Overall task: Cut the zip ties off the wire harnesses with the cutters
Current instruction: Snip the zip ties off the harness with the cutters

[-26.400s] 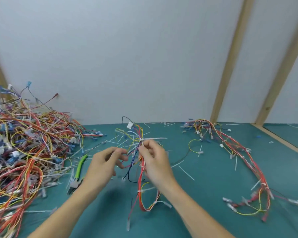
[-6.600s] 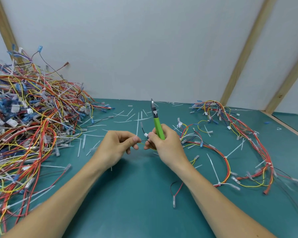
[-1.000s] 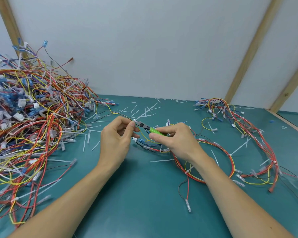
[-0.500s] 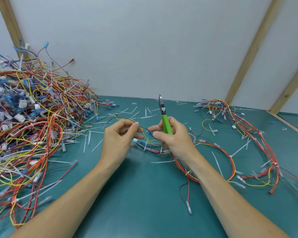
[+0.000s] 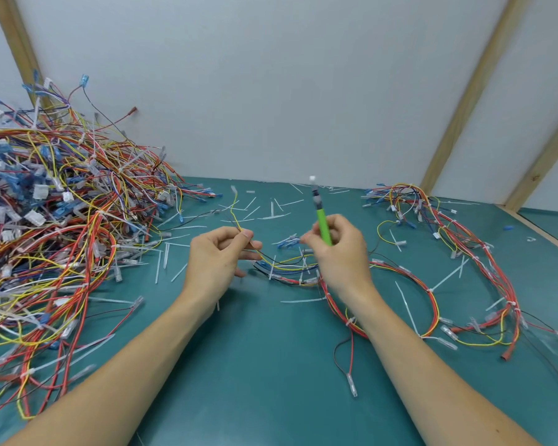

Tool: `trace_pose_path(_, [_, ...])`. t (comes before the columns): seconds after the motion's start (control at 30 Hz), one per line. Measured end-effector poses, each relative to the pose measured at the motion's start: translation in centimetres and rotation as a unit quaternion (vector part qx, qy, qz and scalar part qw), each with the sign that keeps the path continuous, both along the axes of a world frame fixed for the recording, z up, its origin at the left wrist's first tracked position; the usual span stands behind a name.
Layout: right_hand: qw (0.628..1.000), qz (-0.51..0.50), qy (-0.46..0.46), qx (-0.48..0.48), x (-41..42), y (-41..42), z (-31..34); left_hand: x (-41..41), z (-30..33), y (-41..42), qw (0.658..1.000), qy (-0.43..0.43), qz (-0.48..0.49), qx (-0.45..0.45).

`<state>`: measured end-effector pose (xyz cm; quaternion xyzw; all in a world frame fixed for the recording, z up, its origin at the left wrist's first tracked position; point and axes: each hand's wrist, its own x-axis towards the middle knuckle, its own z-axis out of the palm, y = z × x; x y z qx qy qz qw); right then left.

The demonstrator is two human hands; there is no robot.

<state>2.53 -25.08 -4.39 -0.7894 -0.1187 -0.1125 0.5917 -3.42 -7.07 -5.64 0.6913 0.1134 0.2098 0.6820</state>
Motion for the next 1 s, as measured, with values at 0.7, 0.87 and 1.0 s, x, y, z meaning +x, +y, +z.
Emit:
trace_pose_path(0.7, [0.979, -0.073, 0.131, -0.140, 2.7, -2.6, -0.5, 1.5, -1.4, 3.5, 0.975, 0.025, 0.203, 0.084])
trace_pose_path(0.87, [0.954, -0.070, 0.117, -0.266, 1.9, -1.8, -0.9, 1.1, -0.6, 4.3, 0.958, 0.007, 0.270, 0.095])
trace_pose_path(1.0, [0.945, -0.071, 0.098, -0.305, 1.4, -1.2, -1.1, 0.2, -0.1, 2.0, 0.927, -0.113, 0.127, 0.336])
